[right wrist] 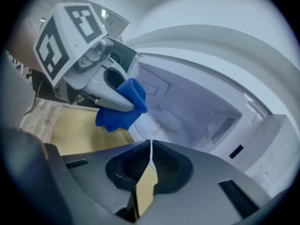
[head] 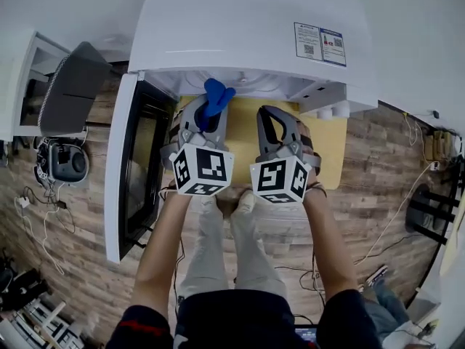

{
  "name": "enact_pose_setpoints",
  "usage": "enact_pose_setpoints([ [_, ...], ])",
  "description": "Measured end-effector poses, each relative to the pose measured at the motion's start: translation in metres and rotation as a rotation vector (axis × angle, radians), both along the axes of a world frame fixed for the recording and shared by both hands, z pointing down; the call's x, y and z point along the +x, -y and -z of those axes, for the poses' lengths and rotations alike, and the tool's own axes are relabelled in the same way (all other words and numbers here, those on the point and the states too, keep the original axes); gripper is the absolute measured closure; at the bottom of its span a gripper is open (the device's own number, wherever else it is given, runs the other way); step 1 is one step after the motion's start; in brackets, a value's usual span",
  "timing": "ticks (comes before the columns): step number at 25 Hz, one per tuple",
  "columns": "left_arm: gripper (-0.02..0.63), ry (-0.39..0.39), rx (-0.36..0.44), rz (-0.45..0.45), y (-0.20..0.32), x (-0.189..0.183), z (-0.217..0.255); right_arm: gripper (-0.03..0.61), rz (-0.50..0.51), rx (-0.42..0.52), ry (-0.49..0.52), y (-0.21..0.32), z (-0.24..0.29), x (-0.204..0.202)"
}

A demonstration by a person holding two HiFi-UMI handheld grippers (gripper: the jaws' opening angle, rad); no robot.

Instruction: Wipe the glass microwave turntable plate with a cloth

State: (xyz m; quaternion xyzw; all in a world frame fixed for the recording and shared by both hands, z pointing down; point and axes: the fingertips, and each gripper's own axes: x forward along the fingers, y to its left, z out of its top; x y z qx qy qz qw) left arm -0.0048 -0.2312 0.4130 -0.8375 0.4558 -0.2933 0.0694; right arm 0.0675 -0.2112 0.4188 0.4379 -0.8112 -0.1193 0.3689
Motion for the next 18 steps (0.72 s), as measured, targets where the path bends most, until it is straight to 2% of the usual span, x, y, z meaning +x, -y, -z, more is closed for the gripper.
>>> enact_pose_setpoints([
  [3,0.557,-0.021,-0.049,-0.014,-0.024,-0.001,0.007,0.565,-0.069,-0.066,0.124,-0.012,0.017,0.007],
  [6,0.557,-0.048,-0.075,-0.023,-0.047,-0.003,0.023,0.568,-0.094,-0.107,0.222,-0.031,0.038,0.009],
  [12,0.557,-0.084,-0.078,-0.069,-0.084,0.002,0.065,0.568,-0.130,-0.089,0.288,-0.062,0.085,0.010],
  [15,0.557,-0.125,-0.084,-0.070,-0.091,-0.003,0.086,0.569,-0.151,-0.129,0.437,-0.067,0.108,0.004],
  [18,0.557,-0.173,-0.078,-0.070,-0.096,-0.006,0.111,0.568,-0.162,-0.113,0.542,-0.067,0.139,0.003],
])
